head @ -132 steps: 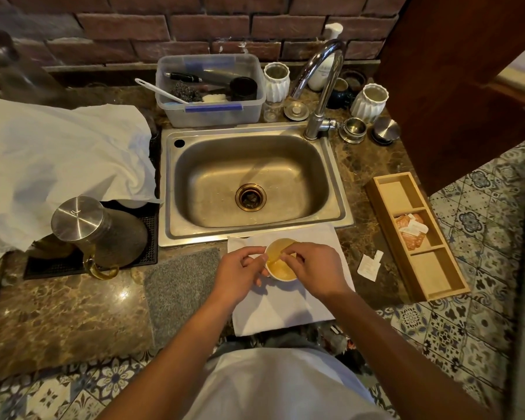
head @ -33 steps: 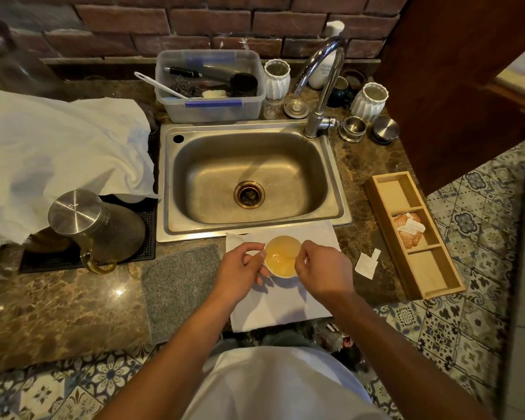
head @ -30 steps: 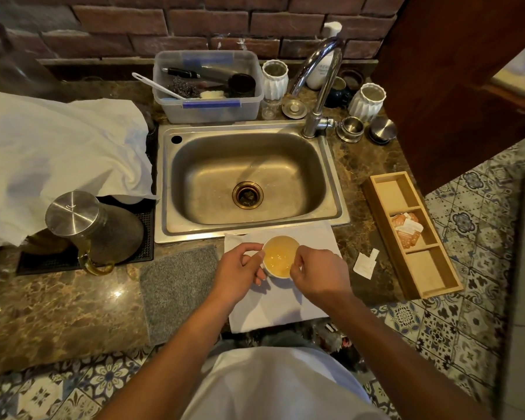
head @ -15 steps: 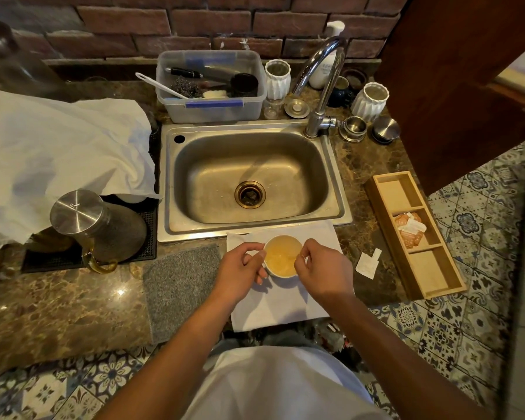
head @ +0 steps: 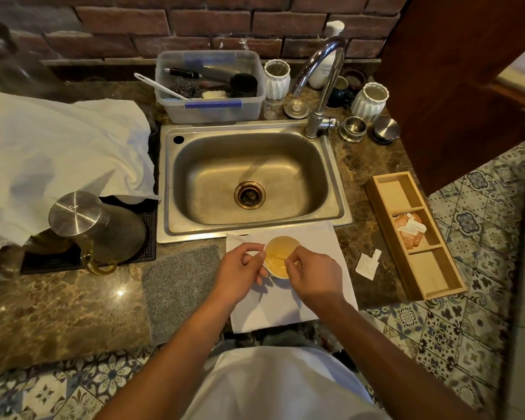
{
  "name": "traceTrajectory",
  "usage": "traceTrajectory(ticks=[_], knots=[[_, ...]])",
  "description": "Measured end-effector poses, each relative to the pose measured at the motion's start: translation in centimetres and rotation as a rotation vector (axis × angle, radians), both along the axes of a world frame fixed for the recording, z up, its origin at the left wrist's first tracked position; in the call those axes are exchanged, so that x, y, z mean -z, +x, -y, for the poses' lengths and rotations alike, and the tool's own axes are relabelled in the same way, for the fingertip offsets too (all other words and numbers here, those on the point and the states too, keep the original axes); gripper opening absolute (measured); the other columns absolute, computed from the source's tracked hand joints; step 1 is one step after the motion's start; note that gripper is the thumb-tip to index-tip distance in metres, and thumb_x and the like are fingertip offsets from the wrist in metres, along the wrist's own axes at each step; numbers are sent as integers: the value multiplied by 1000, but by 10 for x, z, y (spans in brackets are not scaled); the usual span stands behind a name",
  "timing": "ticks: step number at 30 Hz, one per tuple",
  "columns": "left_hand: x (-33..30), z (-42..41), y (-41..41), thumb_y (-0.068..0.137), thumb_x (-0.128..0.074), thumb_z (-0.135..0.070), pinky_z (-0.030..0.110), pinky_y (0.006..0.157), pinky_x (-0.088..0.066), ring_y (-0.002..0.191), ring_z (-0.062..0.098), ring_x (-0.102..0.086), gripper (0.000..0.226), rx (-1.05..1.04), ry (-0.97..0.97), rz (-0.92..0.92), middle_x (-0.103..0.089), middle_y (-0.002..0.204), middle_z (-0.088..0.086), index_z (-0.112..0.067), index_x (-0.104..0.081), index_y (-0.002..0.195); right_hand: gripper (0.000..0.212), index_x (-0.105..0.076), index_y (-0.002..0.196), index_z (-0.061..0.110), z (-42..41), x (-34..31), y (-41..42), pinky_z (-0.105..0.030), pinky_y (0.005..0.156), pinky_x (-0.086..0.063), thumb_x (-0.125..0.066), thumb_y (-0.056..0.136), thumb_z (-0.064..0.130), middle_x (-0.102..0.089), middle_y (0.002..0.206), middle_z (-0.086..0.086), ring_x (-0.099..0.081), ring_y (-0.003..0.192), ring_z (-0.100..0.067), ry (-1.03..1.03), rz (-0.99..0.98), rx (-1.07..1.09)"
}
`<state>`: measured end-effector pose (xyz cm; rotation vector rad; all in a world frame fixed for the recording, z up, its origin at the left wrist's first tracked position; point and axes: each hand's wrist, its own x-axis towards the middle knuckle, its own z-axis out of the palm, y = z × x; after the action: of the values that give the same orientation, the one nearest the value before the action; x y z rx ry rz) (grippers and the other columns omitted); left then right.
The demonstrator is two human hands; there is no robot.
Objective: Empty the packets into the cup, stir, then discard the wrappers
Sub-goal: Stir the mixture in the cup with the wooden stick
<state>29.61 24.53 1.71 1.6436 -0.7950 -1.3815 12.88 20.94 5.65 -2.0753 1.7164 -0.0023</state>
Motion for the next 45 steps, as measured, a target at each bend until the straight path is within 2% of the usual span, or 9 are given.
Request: traceTrajectory(ticks=[8, 13, 15, 18, 27, 30, 35, 38, 45], knots=[[-1, 2, 0, 98, -64, -15, 20, 47, -47, 47, 13, -60, 14, -3, 1, -4, -72, 66, 11, -14, -69, 111, 23, -66, 105, 25, 5, -9, -13, -23, 64, -41, -56, 95, 44, -73, 92, 3, -60, 77, -15, 43, -36, -6], [1, 1, 0, 98, -64, -17, 22, 48, -48, 48, 13, -61, 15, -8, 12, -4, -72, 65, 9, -14, -70, 111, 27, -61, 118, 23, 8, -11, -7, -24, 67, -40, -50, 100, 40, -74, 103, 0, -67, 85, -19, -57, -106, -48], [1, 1, 1, 98, -64, -18, 23, 50, -49, 49, 14, -61, 14, -6, 12, 3, -72, 65, 8, -15, -70, 110, 29, -60, 123, 23, 9, -12, -3, -25, 70, -44, -49, 102, 40, -74, 109, 0, -69, 90, -20, -68, -108, -44], [-1, 0, 1, 98, -64, -18, 23, 52, -51, 50, 14, -61, 13, -3, 5, -3, -72, 66, 9, -17, -70, 110, 33, -59, 128, 25, 7, -11, 4, -29, 83, -52, -48, 103, 43, -74, 116, 0, -70, 97, -21, -30, -86, -33], [-2, 1, 1, 98, -63, -19, 27, 56, -50, 52, 14, -61, 14, 12, 10, -2, -73, 68, 9, -18, -70, 111, 31, -63, 117, 23, 2, -13, 6, -28, 71, -49, -47, 100, 44, -74, 101, -3, -68, 89, -22, 35, -92, -93], [-1, 1, 2, 98, -63, -18, 25, 52, -49, 51, 15, -61, 15, 13, 9, -5, -73, 68, 9, -17, -70, 111, 32, -62, 119, 21, 4, -15, 1, -32, 75, -55, -47, 99, 42, -74, 101, -3, -68, 89, -23, 19, -123, -96], [-3, 1, 1, 98, -63, -16, 22, 51, -50, 50, 14, -59, 14, 5, 6, -11, -72, 69, 14, -14, -70, 111, 25, -58, 121, 23, 15, -18, -2, -31, 75, -56, -49, 102, 36, -74, 107, -2, -70, 89, -22, -41, -143, -65], [-3, 1, 1, 98, -63, -16, 22, 52, -51, 50, 14, -60, 14, 8, 9, -7, -73, 74, 20, -15, -69, 111, 25, -60, 122, 24, 17, -17, 1, -31, 79, -58, -50, 103, 37, -74, 109, -1, -70, 90, -20, -59, -103, -38], [-2, 1, 3, 98, -63, -17, 20, 52, -50, 51, 12, -62, 15, 16, 10, -7, -74, 72, 14, -16, -69, 111, 31, -64, 124, 26, 10, -13, 10, -30, 87, -54, -51, 102, 44, -74, 114, -1, -69, 99, -20, 2, -27, -15]])
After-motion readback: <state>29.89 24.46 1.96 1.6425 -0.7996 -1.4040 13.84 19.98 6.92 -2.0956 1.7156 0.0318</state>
